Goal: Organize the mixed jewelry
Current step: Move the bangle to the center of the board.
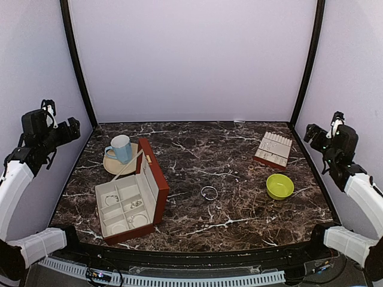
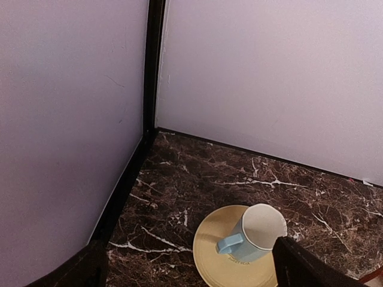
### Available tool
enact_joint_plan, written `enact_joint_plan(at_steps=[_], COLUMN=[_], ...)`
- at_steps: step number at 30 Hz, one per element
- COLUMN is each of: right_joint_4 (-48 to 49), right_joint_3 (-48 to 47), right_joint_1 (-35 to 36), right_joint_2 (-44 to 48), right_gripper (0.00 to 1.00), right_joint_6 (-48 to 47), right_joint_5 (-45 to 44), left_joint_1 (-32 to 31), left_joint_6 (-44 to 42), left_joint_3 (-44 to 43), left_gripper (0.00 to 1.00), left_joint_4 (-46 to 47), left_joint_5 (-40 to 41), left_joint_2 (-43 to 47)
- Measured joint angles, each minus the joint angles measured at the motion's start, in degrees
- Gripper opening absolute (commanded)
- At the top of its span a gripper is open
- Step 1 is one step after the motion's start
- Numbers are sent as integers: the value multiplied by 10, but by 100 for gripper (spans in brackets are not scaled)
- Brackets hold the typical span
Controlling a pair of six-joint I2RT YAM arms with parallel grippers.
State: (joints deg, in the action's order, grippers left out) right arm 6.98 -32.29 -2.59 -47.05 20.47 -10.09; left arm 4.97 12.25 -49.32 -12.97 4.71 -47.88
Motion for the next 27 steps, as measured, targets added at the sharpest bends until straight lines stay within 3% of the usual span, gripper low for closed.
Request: enact_joint_plan(at_steps=[19, 27], right_joint_4=[-24, -53], right_joint_3=[-39, -52], right_joint_1=[3, 55], right_joint_2=[-42, -63], right_gripper=[98, 95], right_joint_6=[-12, -26], right_joint_5=[107, 163], left_joint_1=[0, 0], left_joint_6=[-24, -56], left_joint_3=[10, 7], left_gripper=[99, 99], left_joint_4=[0, 1], left_joint_5=[19, -66], left_joint_2=[-19, -57])
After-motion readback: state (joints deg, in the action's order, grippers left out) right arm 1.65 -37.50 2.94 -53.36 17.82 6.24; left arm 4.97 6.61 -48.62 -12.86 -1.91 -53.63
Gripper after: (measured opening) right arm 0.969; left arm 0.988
